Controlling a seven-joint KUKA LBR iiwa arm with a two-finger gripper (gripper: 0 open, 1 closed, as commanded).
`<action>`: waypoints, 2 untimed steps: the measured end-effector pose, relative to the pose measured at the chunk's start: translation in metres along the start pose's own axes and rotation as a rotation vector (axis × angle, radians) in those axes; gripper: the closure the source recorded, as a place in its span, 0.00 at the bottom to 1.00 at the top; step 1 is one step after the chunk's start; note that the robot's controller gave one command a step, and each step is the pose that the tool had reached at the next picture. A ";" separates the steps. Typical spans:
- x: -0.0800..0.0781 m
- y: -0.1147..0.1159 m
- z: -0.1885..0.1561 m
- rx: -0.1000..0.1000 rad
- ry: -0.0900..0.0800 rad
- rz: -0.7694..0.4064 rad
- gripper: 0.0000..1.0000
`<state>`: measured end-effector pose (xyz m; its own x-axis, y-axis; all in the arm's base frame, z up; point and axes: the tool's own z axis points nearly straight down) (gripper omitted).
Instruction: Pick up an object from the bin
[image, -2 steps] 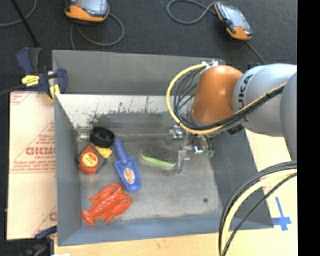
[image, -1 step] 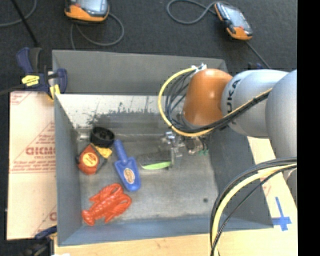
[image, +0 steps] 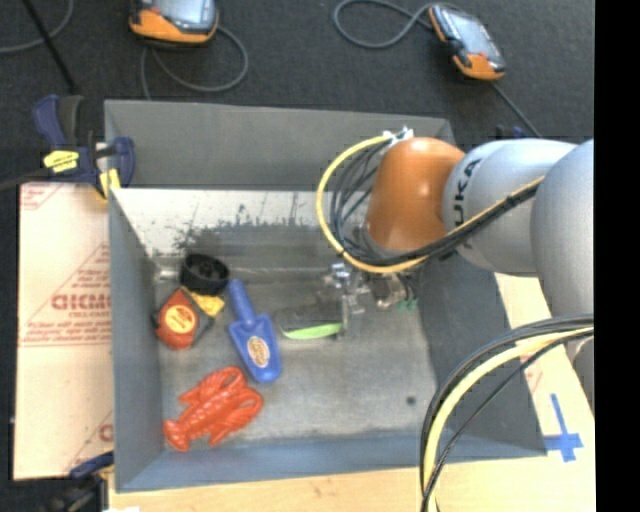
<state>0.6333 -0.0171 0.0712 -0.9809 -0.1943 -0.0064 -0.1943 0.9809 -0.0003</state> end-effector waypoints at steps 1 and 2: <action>0.010 0.006 -0.049 -0.003 0.009 0.013 1.00; 0.002 0.009 -0.120 0.000 0.005 0.006 1.00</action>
Offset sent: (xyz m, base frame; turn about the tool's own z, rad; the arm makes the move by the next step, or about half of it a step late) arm -0.0016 0.0136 0.1565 -0.0044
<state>0.6284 -0.0091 0.1915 -0.9821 -0.1886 -0.0015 -0.1886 0.9821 -0.0008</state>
